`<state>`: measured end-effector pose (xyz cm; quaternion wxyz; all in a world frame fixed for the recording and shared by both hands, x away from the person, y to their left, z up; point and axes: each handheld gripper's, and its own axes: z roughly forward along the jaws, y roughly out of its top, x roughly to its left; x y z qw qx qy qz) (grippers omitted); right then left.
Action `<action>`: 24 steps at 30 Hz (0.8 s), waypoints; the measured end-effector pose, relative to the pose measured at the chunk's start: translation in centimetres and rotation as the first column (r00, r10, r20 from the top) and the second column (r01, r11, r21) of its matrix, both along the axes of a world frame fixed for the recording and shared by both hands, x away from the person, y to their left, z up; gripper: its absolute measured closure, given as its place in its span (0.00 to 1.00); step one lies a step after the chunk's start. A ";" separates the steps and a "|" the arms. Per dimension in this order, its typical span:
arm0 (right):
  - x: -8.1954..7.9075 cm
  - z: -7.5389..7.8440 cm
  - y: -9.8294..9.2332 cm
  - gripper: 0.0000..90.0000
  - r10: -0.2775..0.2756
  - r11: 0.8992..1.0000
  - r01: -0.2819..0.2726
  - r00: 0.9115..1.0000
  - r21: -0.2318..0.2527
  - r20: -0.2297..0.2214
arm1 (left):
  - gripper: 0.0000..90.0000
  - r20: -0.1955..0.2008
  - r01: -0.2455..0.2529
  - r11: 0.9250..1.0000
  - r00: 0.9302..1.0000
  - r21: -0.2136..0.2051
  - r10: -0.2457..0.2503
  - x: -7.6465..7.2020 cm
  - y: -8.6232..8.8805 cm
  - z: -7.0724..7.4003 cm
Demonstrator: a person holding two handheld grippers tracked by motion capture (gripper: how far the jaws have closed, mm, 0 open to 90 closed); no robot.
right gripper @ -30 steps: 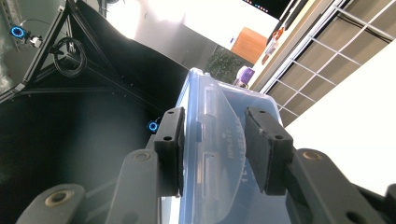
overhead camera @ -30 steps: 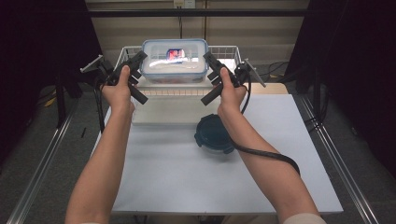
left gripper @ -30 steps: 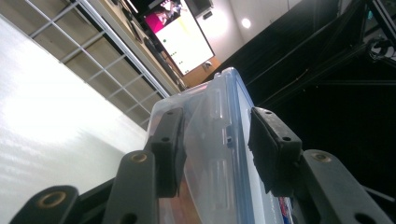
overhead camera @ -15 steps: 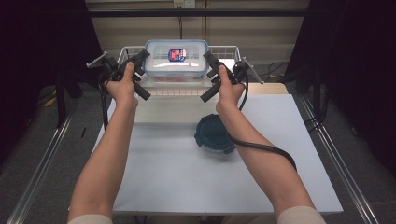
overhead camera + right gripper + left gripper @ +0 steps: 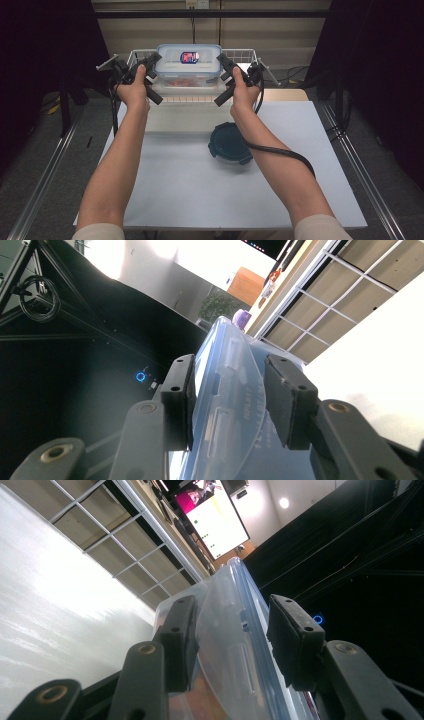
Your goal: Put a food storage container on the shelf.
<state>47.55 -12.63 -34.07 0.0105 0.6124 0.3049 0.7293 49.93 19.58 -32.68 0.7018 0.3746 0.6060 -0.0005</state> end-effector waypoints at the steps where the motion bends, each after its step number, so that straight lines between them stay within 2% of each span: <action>1: 0.1 0.0 0.0 0.63 0.001 1.000 -0.001 1.000 0.007 -0.002 | 0.61 0.002 -0.002 1.000 1.000 0.001 0.002 0.0 0.0 0.0; 3: 0.2 -0.1 0.0 0.63 -0.001 1.000 0.001 1.000 0.008 -0.011 | 0.61 0.001 0.006 1.000 1.000 0.014 -0.006 0.1 0.0 -0.1; 5: 0.3 -0.1 0.0 0.62 -0.006 1.000 0.006 1.000 0.009 -0.008 | 0.61 0.005 -0.009 1.000 1.000 0.006 0.009 0.2 -0.2 -0.2; 7: 0.4 -0.2 0.1 0.62 -0.008 1.000 0.008 1.000 0.004 -0.009 | 0.60 0.002 0.004 0.999 1.000 0.033 -0.004 0.3 -0.1 -0.3; 8: 0.4 -0.2 0.1 0.61 -0.008 1.000 0.008 1.000 -0.004 -0.012 | 0.60 0.003 -0.009 0.999 1.000 0.031 0.009 0.4 -0.2 -0.3; 10: 0.6 -0.2 0.2 0.59 -0.013 1.000 0.013 1.000 -0.005 -0.017 | 0.59 -0.003 -0.006 0.998 1.000 0.058 0.006 0.4 -0.2 -0.3; 11: 0.6 -0.3 0.3 0.59 -0.014 1.000 0.014 1.000 -0.009 -0.014 | 0.59 0.007 -0.021 0.998 1.000 0.057 0.020 0.4 -0.4 -0.3; 12: 0.6 -0.3 0.3 0.58 -0.014 1.000 0.014 1.000 -0.018 -0.008 | 0.58 0.007 -0.009 0.997 1.000 0.073 0.009 0.3 -0.3 -0.2; 13: 0.6 -0.2 0.5 0.51 -0.015 0.999 0.015 1.000 -0.034 0.008 | 0.57 0.004 -0.006 0.997 1.000 0.081 0.006 0.2 -0.3 -0.1; 15: 0.6 -0.1 0.5 0.48 -0.014 0.999 0.015 1.000 -0.042 0.012 | 0.55 0.012 -0.003 0.996 1.000 0.089 0.002 0.2 -0.4 -0.2; 17: 0.4 0.2 0.5 0.40 -0.020 0.997 0.022 0.999 -0.068 0.029 | 0.50 0.026 -0.015 0.995 1.000 0.099 0.013 0.0 -0.5 0.0; 20: 0.1 0.4 0.5 0.37 -0.012 0.996 0.016 0.999 -0.083 0.041 | 0.42 0.046 -0.006 0.993 0.999 0.122 0.000 -0.5 -0.4 0.4; 21: -0.3 0.5 0.4 0.36 -0.002 0.994 0.008 0.998 -0.112 0.056 | 0.38 0.046 -0.013 0.992 0.999 0.128 0.008 -0.8 -0.5 0.7; 24: -0.7 0.6 0.3 0.35 0.005 0.994 0.001 0.998 -0.106 0.059 | 0.36 0.045 -0.012 0.992 0.999 0.126 0.006 -1.2 -0.6 0.7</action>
